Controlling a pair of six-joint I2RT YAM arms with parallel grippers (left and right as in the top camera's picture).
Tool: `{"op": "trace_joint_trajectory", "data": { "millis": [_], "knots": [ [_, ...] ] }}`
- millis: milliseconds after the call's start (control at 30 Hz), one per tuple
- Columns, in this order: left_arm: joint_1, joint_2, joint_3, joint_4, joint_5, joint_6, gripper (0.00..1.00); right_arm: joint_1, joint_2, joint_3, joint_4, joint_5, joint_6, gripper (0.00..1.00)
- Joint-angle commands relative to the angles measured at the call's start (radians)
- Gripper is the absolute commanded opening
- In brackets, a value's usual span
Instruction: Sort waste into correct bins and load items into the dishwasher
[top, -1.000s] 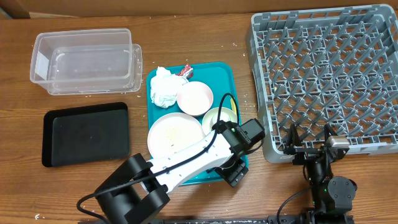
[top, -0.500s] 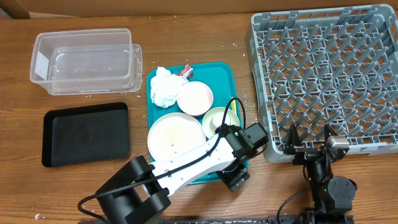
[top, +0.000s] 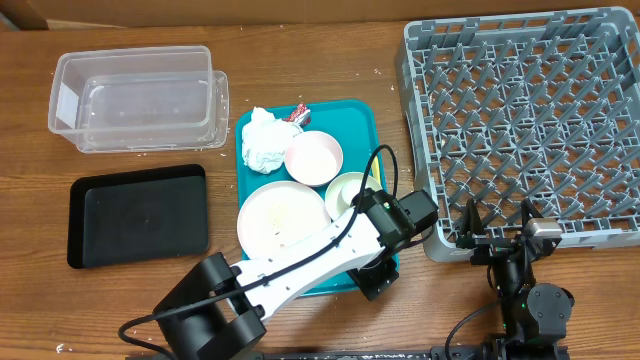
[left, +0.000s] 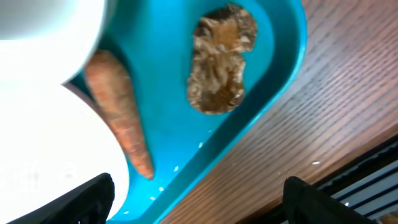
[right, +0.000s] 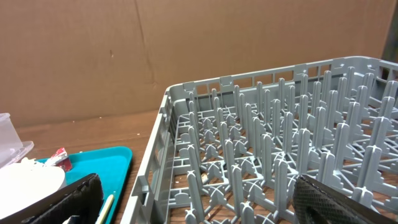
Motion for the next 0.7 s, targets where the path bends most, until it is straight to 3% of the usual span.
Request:
{"op": "trace_joint_trajectory", "data": {
  "millis": [0,233,500,667],
  "knots": [
    [-0.005,0.008,0.037,-0.005,-0.050,0.019,0.91,-0.001,-0.010,-0.010,0.006,-0.002,-0.003,1.00],
    [-0.004,0.008,0.037,-0.003,-0.055,0.003,1.00,-0.001,-0.010,-0.010,0.006,-0.002,-0.003,1.00],
    [0.079,0.008,0.037,0.121,-0.087,-0.015,1.00,-0.001,-0.010,-0.010,0.006,-0.002,-0.003,1.00],
    [0.197,0.008,0.037,0.125,0.048,-0.026,1.00,-0.001,-0.010,-0.010,0.006,-0.002,-0.003,1.00]
  ]
}}
